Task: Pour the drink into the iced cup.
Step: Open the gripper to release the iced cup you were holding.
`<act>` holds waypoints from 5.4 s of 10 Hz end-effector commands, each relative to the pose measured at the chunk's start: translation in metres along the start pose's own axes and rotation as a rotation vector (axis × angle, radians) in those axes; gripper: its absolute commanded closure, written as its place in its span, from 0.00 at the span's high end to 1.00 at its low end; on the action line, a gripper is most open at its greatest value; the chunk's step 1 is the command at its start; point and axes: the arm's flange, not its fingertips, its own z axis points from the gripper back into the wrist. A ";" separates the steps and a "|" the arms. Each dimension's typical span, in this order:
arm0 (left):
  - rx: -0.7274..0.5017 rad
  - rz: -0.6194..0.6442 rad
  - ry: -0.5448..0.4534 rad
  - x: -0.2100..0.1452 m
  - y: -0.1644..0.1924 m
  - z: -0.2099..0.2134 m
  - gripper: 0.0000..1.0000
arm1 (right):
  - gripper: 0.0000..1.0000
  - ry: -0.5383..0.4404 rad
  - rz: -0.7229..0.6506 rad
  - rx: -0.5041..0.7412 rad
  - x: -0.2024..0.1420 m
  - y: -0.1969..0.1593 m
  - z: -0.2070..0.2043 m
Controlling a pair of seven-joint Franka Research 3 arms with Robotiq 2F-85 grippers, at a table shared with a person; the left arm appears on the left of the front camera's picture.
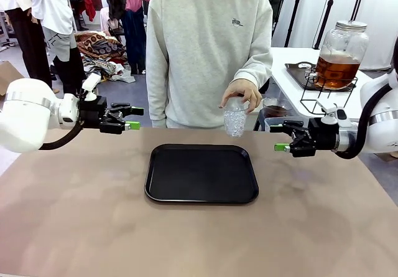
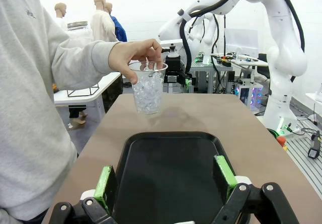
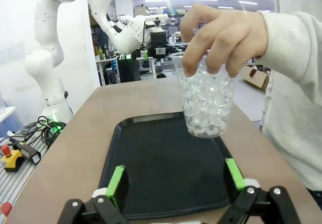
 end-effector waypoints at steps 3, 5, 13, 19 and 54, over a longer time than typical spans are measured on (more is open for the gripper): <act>0.010 -0.001 -0.009 0.001 -0.001 0.000 1.00 | 1.00 -0.004 0.001 -0.001 0.001 0.000 0.000; 0.010 -0.001 -0.009 0.001 -0.001 0.000 1.00 | 1.00 -0.004 0.001 -0.001 0.001 0.000 0.000; 0.010 -0.001 -0.009 0.001 -0.001 0.000 1.00 | 1.00 -0.004 0.001 -0.001 0.001 0.000 0.000; 0.010 -0.001 -0.009 0.001 -0.001 0.000 1.00 | 1.00 -0.004 0.001 -0.001 0.001 0.000 0.000; 0.010 -0.001 -0.009 0.001 -0.001 0.000 1.00 | 1.00 -0.004 0.001 -0.001 0.001 0.000 0.000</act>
